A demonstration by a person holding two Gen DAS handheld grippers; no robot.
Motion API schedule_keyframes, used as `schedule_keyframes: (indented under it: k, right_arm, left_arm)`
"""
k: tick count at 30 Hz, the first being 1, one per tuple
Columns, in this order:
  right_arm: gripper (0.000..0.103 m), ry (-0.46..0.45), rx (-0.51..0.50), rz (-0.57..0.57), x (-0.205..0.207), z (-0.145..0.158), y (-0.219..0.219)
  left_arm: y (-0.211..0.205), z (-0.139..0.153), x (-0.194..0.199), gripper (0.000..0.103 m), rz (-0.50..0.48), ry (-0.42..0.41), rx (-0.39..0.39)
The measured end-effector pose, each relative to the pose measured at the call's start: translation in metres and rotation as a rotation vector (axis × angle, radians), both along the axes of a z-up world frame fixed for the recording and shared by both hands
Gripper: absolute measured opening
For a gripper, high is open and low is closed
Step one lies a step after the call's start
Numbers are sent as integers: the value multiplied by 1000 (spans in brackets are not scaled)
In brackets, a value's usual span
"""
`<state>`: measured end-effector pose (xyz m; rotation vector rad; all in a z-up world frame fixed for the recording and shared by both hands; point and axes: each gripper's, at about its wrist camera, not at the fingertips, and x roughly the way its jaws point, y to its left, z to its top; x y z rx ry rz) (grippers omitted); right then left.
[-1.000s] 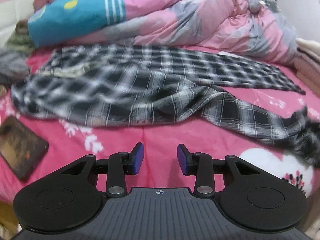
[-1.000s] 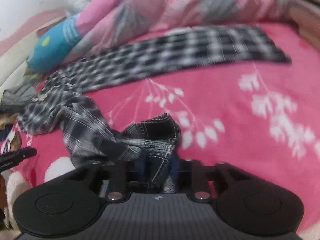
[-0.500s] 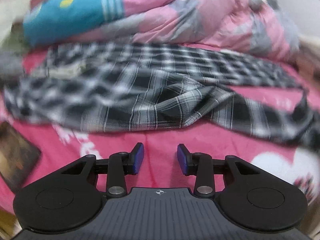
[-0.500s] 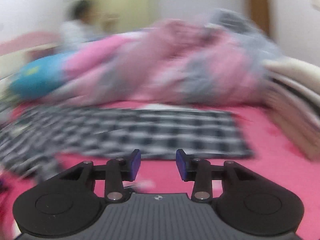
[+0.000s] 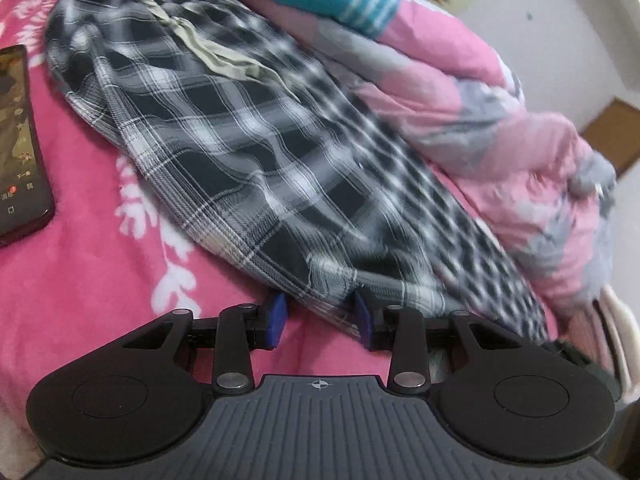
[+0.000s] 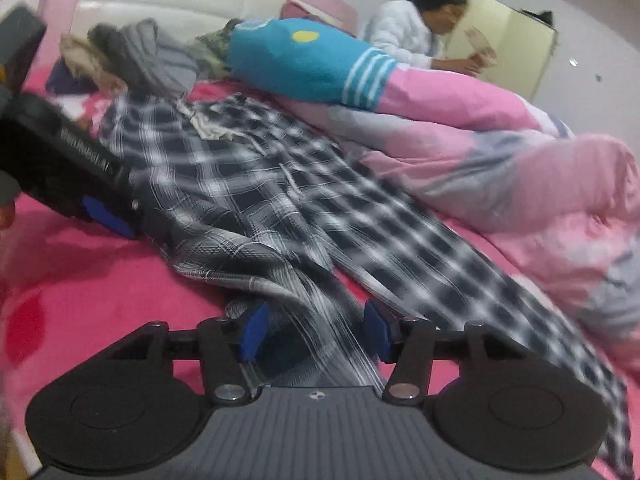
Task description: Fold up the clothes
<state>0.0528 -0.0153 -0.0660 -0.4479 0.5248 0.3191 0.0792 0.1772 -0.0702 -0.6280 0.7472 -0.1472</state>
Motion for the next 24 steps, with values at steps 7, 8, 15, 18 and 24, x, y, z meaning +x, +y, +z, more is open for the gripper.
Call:
schedule_keyframes:
  k: [7,8,15,18,24]
  right_arm:
    - [3,50,42,99,-8,14,7]
    - [3,64,55,131,-15,19,8]
    - [3,252,121,270,-32,14,10]
    - [4,318,122,264,-30,1,12]
    - [42,375,250,236,-51,23,-19]
  left_arm:
    - [3,21,-4,3,45,-12,102]
    - [7,27,-8,3,46,-22,113]
    - [19,21,-12,4,1,87,180]
    - [22,19,-15,6,-15,122,209]
    - [15,35,-39,17,-21,54,341]
